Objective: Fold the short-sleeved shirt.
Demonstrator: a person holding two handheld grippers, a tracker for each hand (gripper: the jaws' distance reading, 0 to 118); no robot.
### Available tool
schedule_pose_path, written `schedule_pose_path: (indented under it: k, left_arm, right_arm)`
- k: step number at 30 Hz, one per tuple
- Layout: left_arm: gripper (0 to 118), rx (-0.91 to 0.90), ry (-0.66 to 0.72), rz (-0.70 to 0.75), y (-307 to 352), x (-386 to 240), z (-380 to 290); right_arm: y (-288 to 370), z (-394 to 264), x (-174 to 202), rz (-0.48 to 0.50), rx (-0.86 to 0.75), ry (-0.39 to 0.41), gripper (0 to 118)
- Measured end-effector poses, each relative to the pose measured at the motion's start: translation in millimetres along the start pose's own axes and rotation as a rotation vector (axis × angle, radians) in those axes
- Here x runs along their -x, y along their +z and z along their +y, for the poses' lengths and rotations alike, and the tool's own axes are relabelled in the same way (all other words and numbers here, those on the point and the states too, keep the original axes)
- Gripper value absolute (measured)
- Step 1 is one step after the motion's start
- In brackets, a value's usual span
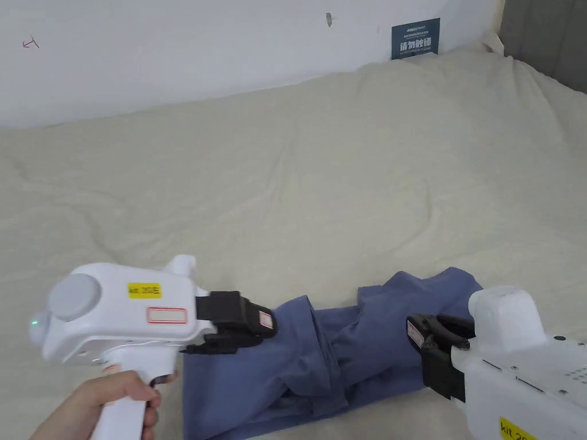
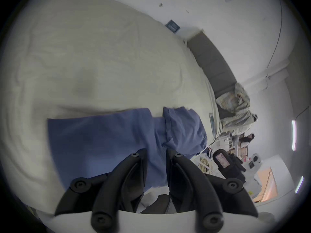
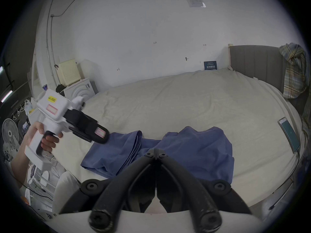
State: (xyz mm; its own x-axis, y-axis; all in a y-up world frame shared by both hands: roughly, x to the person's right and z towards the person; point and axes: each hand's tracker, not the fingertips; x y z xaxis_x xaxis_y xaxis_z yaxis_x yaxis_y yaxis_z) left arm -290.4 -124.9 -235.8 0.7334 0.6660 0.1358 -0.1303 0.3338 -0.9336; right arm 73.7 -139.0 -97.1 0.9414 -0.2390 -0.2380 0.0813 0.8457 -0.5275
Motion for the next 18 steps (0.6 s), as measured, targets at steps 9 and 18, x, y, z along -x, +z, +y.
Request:
schedule_pose_path:
  k: [9, 18]
  left_arm:
    - [25, -0.102, 0.185, 0.087, 57.2, 83.0, -32.8]
    - [118, -0.032, 0.288, -0.132, 18.7, 113.6, -43.2]
  right_arm:
    - [-7.8, 4.5, 16.9, 0.021, 0.007, 0.023, 0]
    - [-16.9, 6.1, 31.1, 0.032, 0.031, 0.048, 0]
